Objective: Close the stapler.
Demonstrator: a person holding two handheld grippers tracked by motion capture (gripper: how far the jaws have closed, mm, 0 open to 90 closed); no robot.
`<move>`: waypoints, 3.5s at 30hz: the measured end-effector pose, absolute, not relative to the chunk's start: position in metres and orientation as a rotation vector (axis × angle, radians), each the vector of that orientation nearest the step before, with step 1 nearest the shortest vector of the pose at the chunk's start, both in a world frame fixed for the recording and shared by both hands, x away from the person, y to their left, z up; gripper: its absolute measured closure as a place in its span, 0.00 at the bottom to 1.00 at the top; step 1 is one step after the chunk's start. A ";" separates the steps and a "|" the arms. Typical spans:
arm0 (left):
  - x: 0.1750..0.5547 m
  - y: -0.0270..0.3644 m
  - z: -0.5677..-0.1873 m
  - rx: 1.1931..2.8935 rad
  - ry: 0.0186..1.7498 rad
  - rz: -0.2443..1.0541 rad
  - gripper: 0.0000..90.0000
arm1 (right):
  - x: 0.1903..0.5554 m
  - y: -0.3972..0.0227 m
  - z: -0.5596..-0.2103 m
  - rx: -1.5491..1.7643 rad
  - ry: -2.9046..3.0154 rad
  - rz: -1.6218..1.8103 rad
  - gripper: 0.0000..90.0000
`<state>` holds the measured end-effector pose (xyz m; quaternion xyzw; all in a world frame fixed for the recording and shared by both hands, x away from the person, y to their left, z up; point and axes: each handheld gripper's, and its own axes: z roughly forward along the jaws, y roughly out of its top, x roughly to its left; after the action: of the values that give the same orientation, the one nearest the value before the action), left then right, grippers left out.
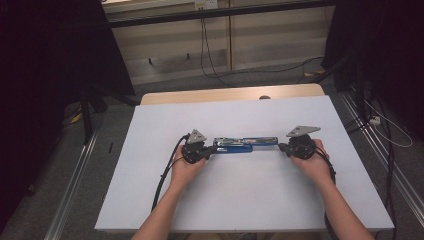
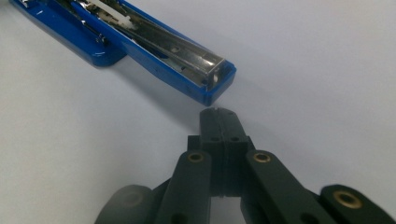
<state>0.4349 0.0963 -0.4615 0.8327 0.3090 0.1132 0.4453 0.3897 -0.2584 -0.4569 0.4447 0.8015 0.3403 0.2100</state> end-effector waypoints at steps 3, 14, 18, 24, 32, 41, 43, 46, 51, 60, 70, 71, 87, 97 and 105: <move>0.435 0.096 -0.462 2.051 0.774 0.264 1.00 | 0.391 -0.257 -0.458 1.235 2.239 0.938 1.00; 0.435 0.097 -0.460 2.024 0.765 0.287 1.00 | 0.396 -0.249 -0.460 1.224 2.245 0.953 1.00; 0.436 0.095 -0.462 2.021 0.760 0.272 1.00 | 0.396 -0.249 -0.459 1.223 2.246 0.964 1.00; 0.436 0.094 -0.462 2.017 0.770 0.277 1.00 | 0.396 -0.249 -0.457 1.224 2.239 0.980 1.00; 0.436 0.094 -0.462 2.021 0.764 0.285 1.00 | 0.397 -0.248 -0.448 1.204 2.224 1.014 1.00; 0.434 0.096 -0.460 2.029 0.765 0.271 1.00 | 0.396 -0.243 -0.444 1.185 2.221 1.037 1.00; 0.433 0.096 -0.459 2.025 0.764 0.270 1.00 | 0.395 -0.242 -0.444 1.183 2.223 1.043 1.00; 0.432 0.096 -0.457 2.011 0.763 0.260 1.00 | 0.393 -0.241 -0.444 1.175 2.226 1.049 1.00; 0.430 0.100 -0.454 2.002 0.766 0.242 0.95 | 0.390 -0.241 -0.444 1.180 2.219 1.078 0.99; 0.423 0.111 -0.448 1.966 0.826 0.205 0.64 | 0.381 -0.240 -0.443 1.184 2.199 1.143 0.77; 0.410 0.130 -0.435 1.929 0.794 0.220 0.35 | 0.362 -0.238 -0.443 1.196 2.173 1.217 0.54; 0.409 0.132 -0.435 1.927 0.796 0.216 0.33 | 0.359 -0.238 -0.443 1.197 2.175 1.212 0.53; 0.394 0.164 -0.433 1.926 0.857 0.237 0.20 | 0.332 -0.243 -0.447 1.194 2.182 1.207 0.36; 0.389 0.178 -0.433 1.911 0.885 0.266 0.14 | 0.320 -0.254 -0.450 1.208 2.176 1.187 0.31; 0.379 0.194 -0.434 1.922 0.907 0.289 0.11 | 0.310 -0.264 -0.450 1.222 2.153 1.192 0.29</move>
<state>0.3791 0.1940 -0.4343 0.7871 0.3713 0.1185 0.4782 0.3100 -0.2636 -0.4504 0.4363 0.7683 0.4255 0.1958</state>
